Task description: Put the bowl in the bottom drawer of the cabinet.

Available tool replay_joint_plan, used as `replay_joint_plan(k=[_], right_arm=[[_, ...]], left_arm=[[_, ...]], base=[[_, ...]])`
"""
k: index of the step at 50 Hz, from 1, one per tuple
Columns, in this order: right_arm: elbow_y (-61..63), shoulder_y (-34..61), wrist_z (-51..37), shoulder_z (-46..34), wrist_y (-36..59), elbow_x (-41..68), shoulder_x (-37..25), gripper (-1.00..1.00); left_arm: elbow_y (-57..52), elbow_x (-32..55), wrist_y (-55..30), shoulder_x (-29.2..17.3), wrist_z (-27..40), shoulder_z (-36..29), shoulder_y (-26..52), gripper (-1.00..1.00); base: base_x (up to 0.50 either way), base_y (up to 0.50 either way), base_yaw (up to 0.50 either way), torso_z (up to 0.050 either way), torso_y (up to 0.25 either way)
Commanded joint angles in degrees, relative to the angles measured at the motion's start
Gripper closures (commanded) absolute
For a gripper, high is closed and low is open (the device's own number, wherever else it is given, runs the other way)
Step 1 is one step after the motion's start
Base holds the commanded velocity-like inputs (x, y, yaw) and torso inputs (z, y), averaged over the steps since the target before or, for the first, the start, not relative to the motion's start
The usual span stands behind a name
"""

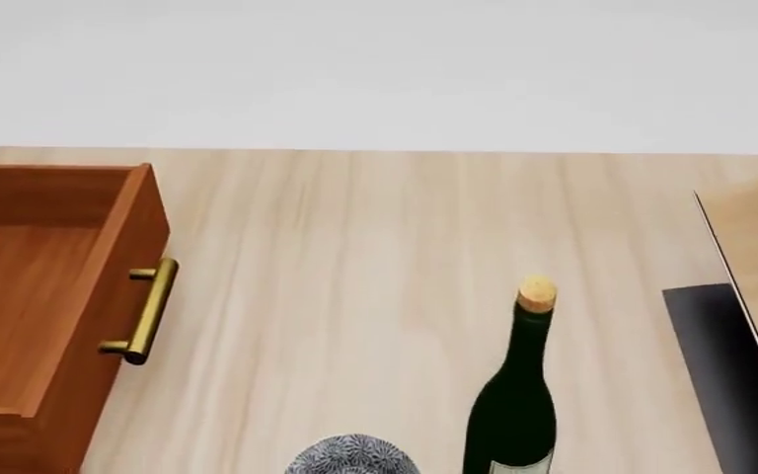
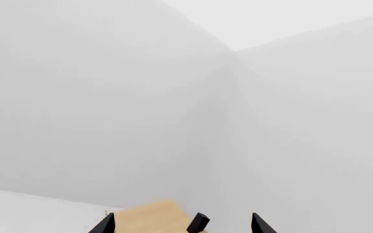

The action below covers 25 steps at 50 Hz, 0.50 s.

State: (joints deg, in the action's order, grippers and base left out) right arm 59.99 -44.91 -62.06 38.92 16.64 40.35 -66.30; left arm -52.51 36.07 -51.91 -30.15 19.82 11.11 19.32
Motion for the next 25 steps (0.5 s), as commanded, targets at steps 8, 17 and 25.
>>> replay_joint_plan(k=[8, 17, 25], right_arm=[[0.0, -0.1, -1.9, -1.6, 0.0, -2.0, -0.1, -1.0], [0.0, -0.1, -1.1, -1.7, 0.0, -2.6, 0.9, -1.0], [0.0, -0.1, 2.4, -0.1, 0.2, -3.5, 3.7, -1.0]], left_arm=[[0.3, -2.7, 3.2, -1.2, -0.5, -2.2, -2.0, -1.0], [-0.2, -2.7, 3.6, -1.5, -0.6, -2.4, -3.1, -1.0], [-0.7, -2.3, 3.4, -1.8, -0.3, -2.2, -3.7, -1.0]], base=[[0.0, 0.0, 0.0, 0.0, -0.25], [0.0, 0.0, 0.0, 0.0, -0.25], [0.0, 0.0, 0.0, 0.0, -0.25]])
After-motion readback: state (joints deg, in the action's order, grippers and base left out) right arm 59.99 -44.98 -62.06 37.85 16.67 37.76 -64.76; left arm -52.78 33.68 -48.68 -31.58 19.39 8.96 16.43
